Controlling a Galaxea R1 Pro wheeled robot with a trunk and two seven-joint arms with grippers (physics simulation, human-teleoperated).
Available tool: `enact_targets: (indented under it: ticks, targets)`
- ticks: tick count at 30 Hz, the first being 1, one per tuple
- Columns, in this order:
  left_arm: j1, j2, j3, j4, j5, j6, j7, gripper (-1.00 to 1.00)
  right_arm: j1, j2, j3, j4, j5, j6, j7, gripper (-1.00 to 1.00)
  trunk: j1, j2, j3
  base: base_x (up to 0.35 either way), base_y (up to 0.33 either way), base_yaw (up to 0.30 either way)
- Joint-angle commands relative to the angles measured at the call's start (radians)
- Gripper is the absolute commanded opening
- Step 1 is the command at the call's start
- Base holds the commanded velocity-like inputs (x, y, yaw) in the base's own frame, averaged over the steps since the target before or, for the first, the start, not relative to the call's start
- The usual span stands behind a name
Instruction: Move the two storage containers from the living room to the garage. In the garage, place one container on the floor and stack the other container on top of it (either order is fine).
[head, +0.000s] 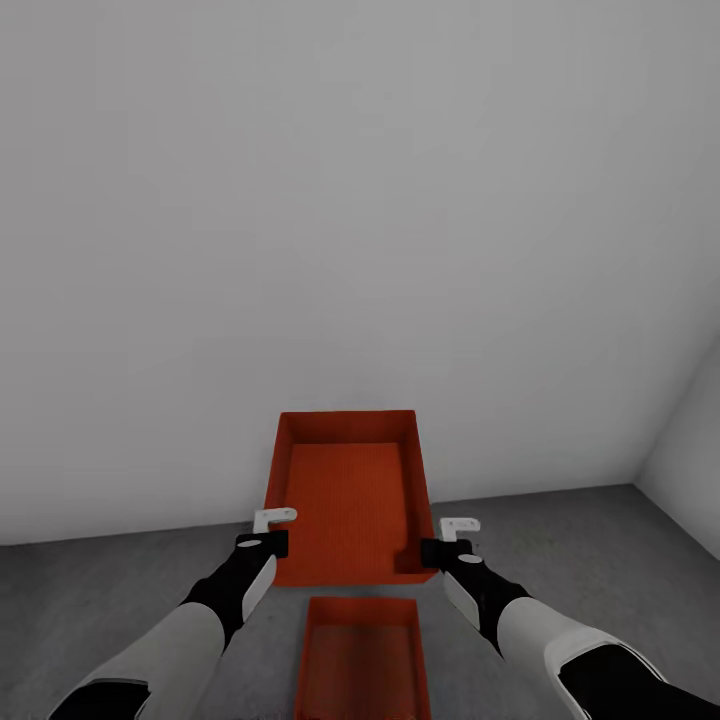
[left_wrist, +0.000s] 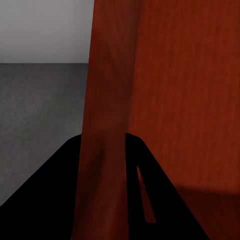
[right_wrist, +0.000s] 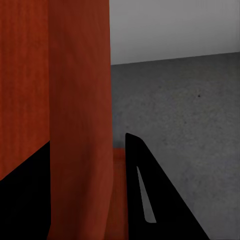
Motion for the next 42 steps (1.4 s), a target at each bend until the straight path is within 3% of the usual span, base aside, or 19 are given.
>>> enact_targets:
  ticks: [1, 42]
  targets:
    - [-0.001, 0.000, 0.020, -0.007, -0.026, 0.009, 0.041, -1.00, -0.001, -0.018, -0.035, 0.003, -0.012, -0.003, -0.032, -1.00, 0.000, -0.002, -0.003, 0.000, 0.000, 0.000]
    - [-0.001, 0.001, 0.020, -0.009, -0.026, 0.009, 0.041, -1.00, -0.001, -0.020, -0.035, 0.003, -0.008, -0.003, -0.032, -1.00, 0.000, -0.002, -0.069, -0.014, 0.000, 0.000]
